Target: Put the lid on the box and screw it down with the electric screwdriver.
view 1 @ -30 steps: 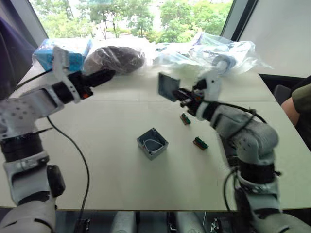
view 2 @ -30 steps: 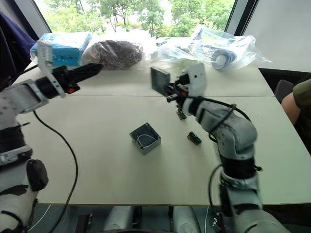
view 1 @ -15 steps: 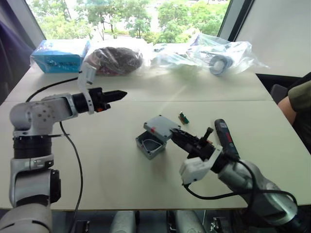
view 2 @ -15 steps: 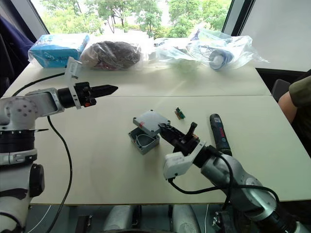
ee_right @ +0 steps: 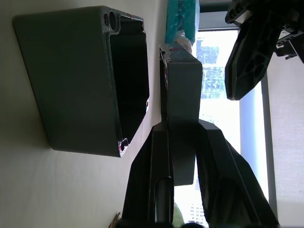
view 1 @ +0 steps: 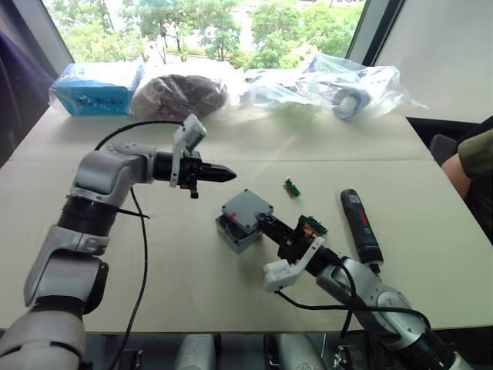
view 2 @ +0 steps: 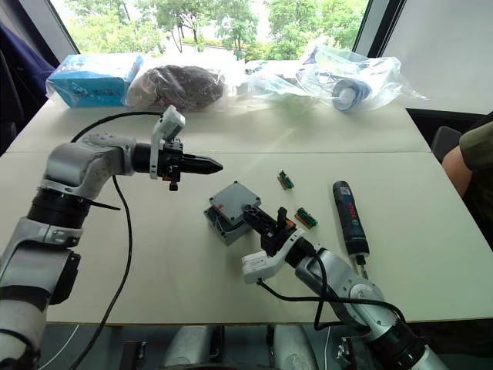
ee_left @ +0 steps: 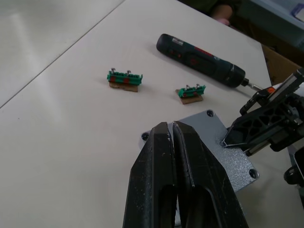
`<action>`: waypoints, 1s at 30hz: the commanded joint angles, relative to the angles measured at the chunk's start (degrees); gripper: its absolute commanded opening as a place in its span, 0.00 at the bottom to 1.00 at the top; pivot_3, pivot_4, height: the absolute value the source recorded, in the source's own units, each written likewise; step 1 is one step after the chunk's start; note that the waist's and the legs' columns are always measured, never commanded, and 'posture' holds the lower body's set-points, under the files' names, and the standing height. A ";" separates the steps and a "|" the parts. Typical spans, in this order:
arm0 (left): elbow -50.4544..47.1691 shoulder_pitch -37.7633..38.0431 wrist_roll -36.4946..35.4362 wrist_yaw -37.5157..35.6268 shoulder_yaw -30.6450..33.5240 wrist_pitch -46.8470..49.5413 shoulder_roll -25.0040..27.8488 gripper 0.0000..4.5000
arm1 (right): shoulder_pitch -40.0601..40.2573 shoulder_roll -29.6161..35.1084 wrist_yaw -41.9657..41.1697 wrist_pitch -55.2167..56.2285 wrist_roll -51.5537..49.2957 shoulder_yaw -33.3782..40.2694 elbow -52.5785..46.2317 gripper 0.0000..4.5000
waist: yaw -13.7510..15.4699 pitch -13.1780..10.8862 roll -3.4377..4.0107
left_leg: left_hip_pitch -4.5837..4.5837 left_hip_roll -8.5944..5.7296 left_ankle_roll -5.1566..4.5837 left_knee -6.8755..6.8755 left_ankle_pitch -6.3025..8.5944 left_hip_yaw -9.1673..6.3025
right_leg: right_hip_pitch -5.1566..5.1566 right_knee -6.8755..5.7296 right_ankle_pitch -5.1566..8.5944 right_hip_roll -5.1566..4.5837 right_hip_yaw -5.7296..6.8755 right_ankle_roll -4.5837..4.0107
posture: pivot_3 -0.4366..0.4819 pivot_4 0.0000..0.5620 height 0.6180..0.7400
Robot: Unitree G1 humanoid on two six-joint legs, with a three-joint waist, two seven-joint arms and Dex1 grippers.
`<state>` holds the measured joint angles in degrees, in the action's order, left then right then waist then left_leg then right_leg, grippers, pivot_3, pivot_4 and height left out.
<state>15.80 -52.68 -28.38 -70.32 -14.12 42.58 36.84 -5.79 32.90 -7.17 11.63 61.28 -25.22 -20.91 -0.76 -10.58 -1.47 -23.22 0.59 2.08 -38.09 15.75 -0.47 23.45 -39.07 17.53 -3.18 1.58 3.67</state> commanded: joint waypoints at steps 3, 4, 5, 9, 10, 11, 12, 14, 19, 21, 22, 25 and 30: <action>0.10 -0.14 3.58 -3.15 -0.55 -4.32 -0.97 0.02 | 0.60 -2.17 -0.93 0.25 1.97 -0.11 -2.34 0.03 | 0.04 0.00 0.00 | 0.00 -0.01 -0.02 -0.02 0.01 0.00 | 0.00 0.00 0.00 -0.01 0.00 0.00 | 0.48 0.27 1.00; 0.10 0.16 3.96 -3.42 -0.54 -4.52 -1.13 0.02 | 0.63 -2.53 -1.09 0.31 2.22 -0.21 -2.47 0.03 | 0.00 0.00 0.00 | -0.01 -0.01 -0.04 -0.03 0.02 0.00 | 0.00 0.00 0.00 -0.01 0.00 0.00 | 0.48 0.27 1.00; 0.10 0.41 4.29 -3.73 -0.56 -4.73 -1.20 0.02 | 0.71 -2.83 -1.26 0.35 2.39 -0.23 -2.56 0.03 | -0.01 0.00 0.00 | 0.00 0.00 -0.04 -0.03 0.02 0.00 | 0.00 -0.01 0.00 -0.01 0.00 0.00 | 0.48 0.27 1.00; 0.03 1.37 5.75 -5.58 -1.03 -5.74 -1.00 0.02 | 1.24 -3.76 -1.69 0.60 3.22 -0.52 -2.18 0.03 | 0.03 0.00 0.00 | 0.01 0.01 -0.05 -0.03 0.02 -0.01 | 0.00 -0.03 0.00 -0.01 0.00 0.00 | 0.48 0.27 1.00; -0.04 1.61 6.13 -5.97 -1.16 -6.01 -0.99 0.02 | 1.20 -4.06 -1.82 0.59 3.38 -0.65 -2.11 0.03 | 0.03 0.00 0.00 | 0.00 0.01 -0.05 -0.04 0.02 -0.01 | 0.00 -0.03 0.00 -0.01 0.00 0.00 | 0.48 0.27 1.00; -0.23 1.89 6.51 -6.30 -1.27 -6.26 -1.01 0.02 | 1.18 -4.32 -1.93 0.60 3.56 -0.73 -2.09 0.03 | 0.02 0.00 0.00 | 0.01 0.00 -0.05 -0.04 0.02 0.00 | -0.01 -0.04 0.00 -0.01 0.00 0.00 | 0.48 0.27 1.00; -0.43 2.18 6.88 -6.62 -1.37 -6.57 -1.01 0.02 | 1.17 -4.62 -2.08 0.59 3.71 -0.81 -2.04 0.03 | 0.02 0.00 0.00 | 0.00 0.01 -0.05 -0.05 0.02 0.00 | -0.01 -0.04 0.00 -0.01 0.00 0.00 | 0.48 0.27 1.00; -0.84 2.64 7.52 -7.09 -1.53 -7.01 -1.07 0.02 | 1.22 -4.95 -2.18 0.72 3.83 -0.75 -2.03 0.03 | 0.04 0.00 0.00 | 0.00 0.01 -0.05 -0.05 0.02 -0.01 | -0.01 -0.04 0.00 -0.01 0.00 0.00 | 0.48 0.27 1.00; -1.83 3.94 8.69 -7.78 -1.96 -7.84 -1.11 0.02 | 1.67 -5.45 -2.67 0.83 4.03 -0.77 -1.94 0.03 | 0.02 0.00 0.00 | 0.01 0.01 -0.05 -0.06 0.02 -0.01 | -0.01 -0.05 0.00 -0.01 0.00 0.00 | 0.48 0.27 1.00; -2.38 4.54 9.32 -8.12 -2.39 -8.58 -1.06 0.02 | 2.02 -5.49 -2.76 0.75 4.10 -0.71 -1.76 0.03 | 0.02 0.00 0.00 | 0.01 0.01 -0.05 -0.06 0.02 -0.01 | -0.01 -0.06 0.00 -0.01 0.00 0.00 | 0.48 0.27 1.00; -2.74 4.94 9.82 -8.30 -2.77 -9.26 -1.04 0.02 | 2.25 -5.46 -2.82 0.67 4.07 -0.61 -1.65 0.03 | 0.02 0.00 0.00 | 0.02 0.01 -0.05 -0.06 0.02 -0.01 | -0.01 -0.07 0.00 -0.01 0.00 0.00 | 0.48 0.27 1.00; -3.49 5.81 10.62 -8.32 -3.23 -10.23 -1.41 0.02 | 2.93 -5.30 -2.95 0.43 4.16 -0.25 -1.96 0.03 | 0.05 0.01 0.00 | 0.03 0.01 -0.05 -0.07 0.02 -0.01 | -0.03 -0.08 0.00 -0.01 0.00 0.00 | 0.48 0.27 1.00; -3.00 5.86 11.50 -8.24 -3.23 -11.07 -2.46 0.02 | 3.55 -5.29 -3.42 0.43 4.34 -0.08 -2.69 0.03 | 0.09 0.02 0.00 | 0.06 0.00 -0.05 -0.10 0.03 -0.01 | -0.07 -0.09 0.00 -0.02 0.00 0.00 | 0.48 0.27 1.00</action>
<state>13.95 -46.70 -17.21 -78.41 -17.38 32.40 34.57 -2.74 27.85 -10.18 11.99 65.31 -25.48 -22.13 -0.66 -10.56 -1.47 -23.16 0.59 2.03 -38.20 15.78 -0.48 23.38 -39.17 17.53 -3.20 1.58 3.67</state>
